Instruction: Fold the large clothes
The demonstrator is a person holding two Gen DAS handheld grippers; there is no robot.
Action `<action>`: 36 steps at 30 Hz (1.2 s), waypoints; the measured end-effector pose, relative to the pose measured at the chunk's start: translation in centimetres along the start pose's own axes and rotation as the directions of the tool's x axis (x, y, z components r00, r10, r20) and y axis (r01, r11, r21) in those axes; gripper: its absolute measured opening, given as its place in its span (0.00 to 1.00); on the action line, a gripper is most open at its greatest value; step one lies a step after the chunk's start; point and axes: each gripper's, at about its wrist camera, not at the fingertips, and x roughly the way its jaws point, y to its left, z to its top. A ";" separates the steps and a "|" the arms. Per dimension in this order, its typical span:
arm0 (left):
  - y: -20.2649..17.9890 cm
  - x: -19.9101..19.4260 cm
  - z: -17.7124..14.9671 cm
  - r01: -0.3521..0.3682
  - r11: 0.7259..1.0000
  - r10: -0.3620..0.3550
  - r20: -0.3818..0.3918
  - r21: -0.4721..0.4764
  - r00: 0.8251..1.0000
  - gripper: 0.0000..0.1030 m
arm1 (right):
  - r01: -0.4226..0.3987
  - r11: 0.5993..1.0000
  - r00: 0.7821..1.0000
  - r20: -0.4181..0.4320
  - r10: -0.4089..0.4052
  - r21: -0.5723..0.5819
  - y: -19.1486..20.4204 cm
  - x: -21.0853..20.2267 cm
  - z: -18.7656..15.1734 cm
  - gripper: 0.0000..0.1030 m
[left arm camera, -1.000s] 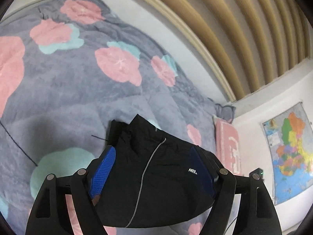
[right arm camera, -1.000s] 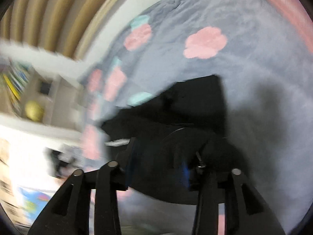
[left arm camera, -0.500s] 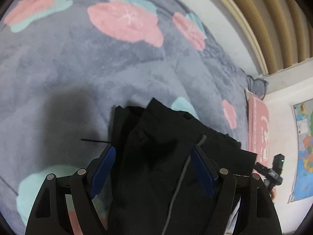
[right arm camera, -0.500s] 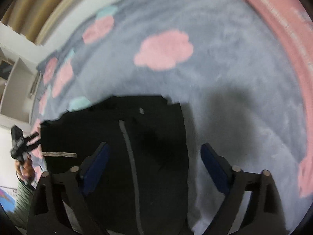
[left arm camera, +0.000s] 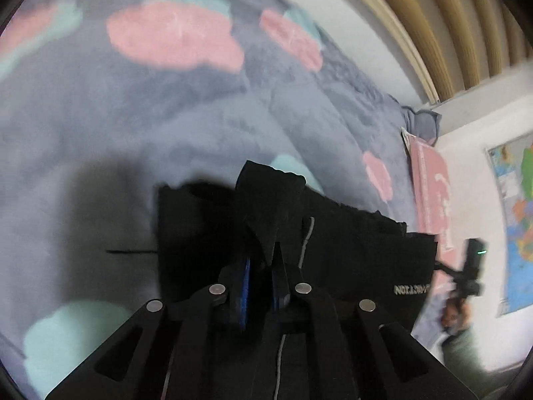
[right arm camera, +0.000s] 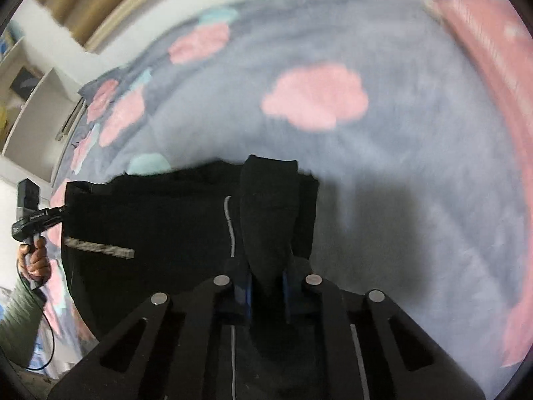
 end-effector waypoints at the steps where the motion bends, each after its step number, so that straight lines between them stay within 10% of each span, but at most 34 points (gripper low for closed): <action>1: -0.4 -1.2 0.1 -0.014 1.000 0.014 0.036 0.000 0.999 0.09 | 0.024 0.999 0.999 0.022 -0.024 -0.025 1.0 -0.9 0.7 0.15; 7: 0.1 -7.4 3.0 -0.036 0.994 0.062 0.251 -0.105 0.966 0.09 | 0.122 0.992 0.988 0.102 -0.119 -0.018 2.6 -0.5 7.1 0.14; 14: 4.3 1.4 4.4 -0.261 0.935 0.285 0.072 -0.242 0.956 0.09 | 0.169 0.982 0.977 -0.146 -0.156 0.085 -0.3 12.8 6.8 0.14; 21: 5.0 6.8 4.1 -0.381 0.908 0.383 -0.023 -0.174 0.924 0.32 | 0.124 0.972 0.983 -0.162 -0.092 0.199 -2.4 13.2 5.3 0.32; 25: 4.4 3.3 4.6 -0.321 0.930 0.329 0.017 -0.181 0.944 0.37 | 0.100 0.980 0.992 -0.096 -0.084 0.173 -1.2 8.9 5.3 0.39; 29: 1.6 -3.4 3.2 -0.274 0.952 0.293 0.146 -0.137 0.945 0.43 | 0.050 0.995 0.998 0.022 -0.052 0.086 3.2 2.2 3.4 0.70; 36: -9.0 -4.9 -2.6 -0.072 0.991 0.057 0.126 0.116 0.990 0.54 | -0.010 1.000 1.000 -0.005 0.010 -0.024 12.7 0.3 -2.0 0.70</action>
